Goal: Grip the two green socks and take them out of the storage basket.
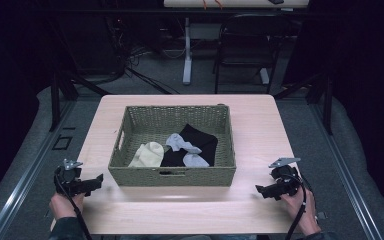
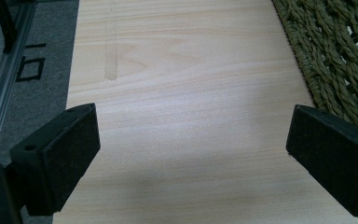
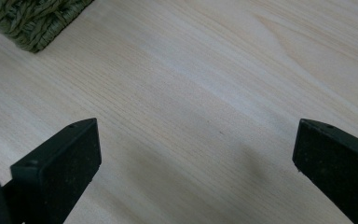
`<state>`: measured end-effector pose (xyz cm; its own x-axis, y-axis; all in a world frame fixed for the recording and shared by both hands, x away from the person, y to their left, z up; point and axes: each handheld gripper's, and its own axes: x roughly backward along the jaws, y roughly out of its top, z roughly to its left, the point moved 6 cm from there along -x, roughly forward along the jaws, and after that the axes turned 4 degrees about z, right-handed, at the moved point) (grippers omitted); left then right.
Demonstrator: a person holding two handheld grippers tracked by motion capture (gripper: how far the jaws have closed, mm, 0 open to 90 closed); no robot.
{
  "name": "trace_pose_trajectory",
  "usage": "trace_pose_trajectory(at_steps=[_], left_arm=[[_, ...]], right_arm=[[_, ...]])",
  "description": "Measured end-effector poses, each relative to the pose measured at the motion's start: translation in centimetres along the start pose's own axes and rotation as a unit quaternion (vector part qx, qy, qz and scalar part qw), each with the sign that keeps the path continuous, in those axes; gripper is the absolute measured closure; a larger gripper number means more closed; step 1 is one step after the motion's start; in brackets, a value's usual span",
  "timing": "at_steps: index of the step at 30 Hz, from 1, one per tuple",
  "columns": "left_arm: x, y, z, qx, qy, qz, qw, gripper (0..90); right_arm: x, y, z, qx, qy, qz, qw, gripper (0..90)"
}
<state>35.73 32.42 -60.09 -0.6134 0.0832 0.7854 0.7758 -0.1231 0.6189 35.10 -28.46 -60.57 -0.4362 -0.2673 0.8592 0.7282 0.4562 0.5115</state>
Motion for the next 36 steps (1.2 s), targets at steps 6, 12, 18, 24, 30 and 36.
trace_pose_trajectory(at_steps=[6,12,18,24,30,36], left_arm=[[-0.1,-0.1,0.1,0.0,0.001,0.004,1.0,2.8],[0.0,-0.2,0.3,0.007,0.005,0.006,0.9999,3.2],[0.0,0.2,-0.1,-0.004,0.015,0.006,0.9999,3.3],[0.6,0.4,-0.1,-0.016,0.035,0.003,0.9992,2.9],[1.4,0.8,-0.3,-0.021,0.034,0.002,0.9992,2.6],[2.5,2.3,-0.5,-0.022,0.027,-0.006,0.9994,2.7]], right_arm=[[0.0,0.1,0.0,-0.001,-0.001,-0.002,1.0,0.2],[-0.1,0.1,0.1,0.0,0.004,-0.001,1.0,0.3],[-0.2,0.1,-0.1,0.001,0.004,-0.003,1.0,0.4],[-0.2,0.2,0.0,0.003,0.005,-0.001,1.0,0.5],[0.0,0.4,0.1,0.0,-0.002,-0.004,1.0,0.5],[0.1,0.0,-0.2,-0.003,-0.004,-0.004,1.0,0.5]])
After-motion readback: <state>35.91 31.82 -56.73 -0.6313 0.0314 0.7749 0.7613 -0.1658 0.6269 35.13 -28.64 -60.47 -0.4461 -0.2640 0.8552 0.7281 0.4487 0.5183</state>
